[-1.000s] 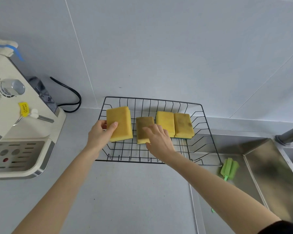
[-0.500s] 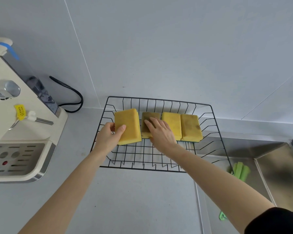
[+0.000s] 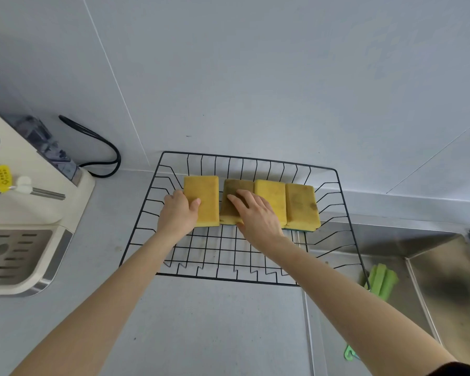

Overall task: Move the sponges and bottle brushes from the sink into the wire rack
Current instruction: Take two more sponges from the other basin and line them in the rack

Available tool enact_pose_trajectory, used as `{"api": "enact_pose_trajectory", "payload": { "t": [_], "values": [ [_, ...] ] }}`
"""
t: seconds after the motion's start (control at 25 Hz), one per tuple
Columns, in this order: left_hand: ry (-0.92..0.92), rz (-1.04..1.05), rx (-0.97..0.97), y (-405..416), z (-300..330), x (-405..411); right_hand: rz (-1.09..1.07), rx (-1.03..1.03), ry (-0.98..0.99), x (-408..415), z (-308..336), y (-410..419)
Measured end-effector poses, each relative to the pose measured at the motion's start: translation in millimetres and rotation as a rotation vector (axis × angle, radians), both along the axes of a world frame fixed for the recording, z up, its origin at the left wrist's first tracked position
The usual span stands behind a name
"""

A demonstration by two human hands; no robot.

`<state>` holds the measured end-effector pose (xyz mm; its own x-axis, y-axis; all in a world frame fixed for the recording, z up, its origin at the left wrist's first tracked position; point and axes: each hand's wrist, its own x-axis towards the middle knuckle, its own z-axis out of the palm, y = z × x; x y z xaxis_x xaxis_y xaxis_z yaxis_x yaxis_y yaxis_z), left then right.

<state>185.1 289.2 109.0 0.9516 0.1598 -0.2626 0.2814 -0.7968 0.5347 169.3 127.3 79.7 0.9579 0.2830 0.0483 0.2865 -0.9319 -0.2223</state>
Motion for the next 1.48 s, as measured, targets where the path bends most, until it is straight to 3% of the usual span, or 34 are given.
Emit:
{"api": "enact_pose_trajectory", "payload": {
  "t": [0.32,0.44,0.6,1.04,1.48],
  "values": [
    [-0.053,-0.037,-0.019,-8.3,-10.1,0.7,0.047,0.004,0.064,0.9,1.6,-5.8],
    [-0.093,-0.225,-0.015,-5.2,-13.7,-4.0,0.040,0.027,0.063,0.5,1.1,-5.1],
    [0.024,-0.391,0.083,-1.7,-22.3,-9.1,0.046,0.023,0.080,0.1,1.1,-5.1],
    [-0.098,-0.252,0.062,-8.7,-25.6,-3.0,0.088,0.050,0.091,3.6,0.9,-14.6],
    [-0.091,-0.339,0.113,-9.0,-22.5,1.4,0.038,-0.030,0.031,10.0,-3.5,-17.2]
  ]
}}
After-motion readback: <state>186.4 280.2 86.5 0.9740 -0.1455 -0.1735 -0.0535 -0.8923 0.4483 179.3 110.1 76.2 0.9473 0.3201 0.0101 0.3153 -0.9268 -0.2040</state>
